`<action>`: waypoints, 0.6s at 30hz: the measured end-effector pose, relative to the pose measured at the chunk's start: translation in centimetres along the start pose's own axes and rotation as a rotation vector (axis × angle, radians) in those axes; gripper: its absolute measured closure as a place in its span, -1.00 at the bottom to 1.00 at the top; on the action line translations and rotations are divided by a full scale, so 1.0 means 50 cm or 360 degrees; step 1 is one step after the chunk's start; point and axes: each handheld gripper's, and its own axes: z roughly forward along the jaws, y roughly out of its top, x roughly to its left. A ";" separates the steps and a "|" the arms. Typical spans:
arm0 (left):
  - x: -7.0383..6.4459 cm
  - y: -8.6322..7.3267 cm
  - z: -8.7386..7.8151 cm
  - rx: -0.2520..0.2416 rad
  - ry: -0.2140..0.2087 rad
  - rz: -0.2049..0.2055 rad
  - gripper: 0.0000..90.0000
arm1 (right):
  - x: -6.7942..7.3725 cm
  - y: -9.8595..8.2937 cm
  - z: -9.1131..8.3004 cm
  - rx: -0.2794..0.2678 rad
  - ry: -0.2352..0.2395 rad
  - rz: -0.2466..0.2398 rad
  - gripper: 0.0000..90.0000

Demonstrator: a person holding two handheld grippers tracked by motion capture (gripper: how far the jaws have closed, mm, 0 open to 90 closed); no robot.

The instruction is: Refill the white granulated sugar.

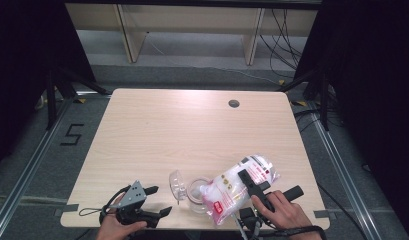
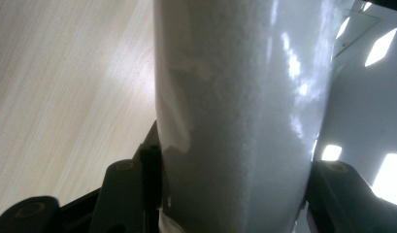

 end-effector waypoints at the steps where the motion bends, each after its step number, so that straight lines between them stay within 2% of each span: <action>1: 0.000 0.000 0.000 -0.0001 0.0001 0.0001 -0.59 | 0.000 0.000 0.000 -0.0001 0.0001 -0.0001 0.14; 3: -0.001 0.001 -0.001 -0.0007 0.0010 -0.0013 -0.59 | -0.001 0.000 0.000 -0.0001 -0.0002 -0.0004 0.14; 7: 0.005 0.002 -0.003 0.0006 0.0011 0.0043 -0.59 | -0.001 0.000 0.000 -0.0003 -0.0003 -0.0002 0.15; 8: 0.000 0.000 -0.002 0.0000 0.0013 -0.0010 -0.59 | -0.001 0.000 -0.001 -0.0003 -0.0002 0.0000 0.15; 10: 0.001 0.001 -0.001 -0.0003 0.0000 0.0009 -0.59 | -0.001 0.000 -0.001 -0.0004 -0.0005 -0.0003 0.15; 11: 0.000 0.000 0.000 -0.0004 0.0001 -0.0012 -0.59 | -0.001 0.000 -0.001 -0.0002 -0.0004 -0.0003 0.15; 18: 0.000 0.000 0.000 -0.0005 -0.0004 -0.0006 -0.59 | -0.003 -0.002 0.000 -0.0017 -0.0009 -0.0011 0.15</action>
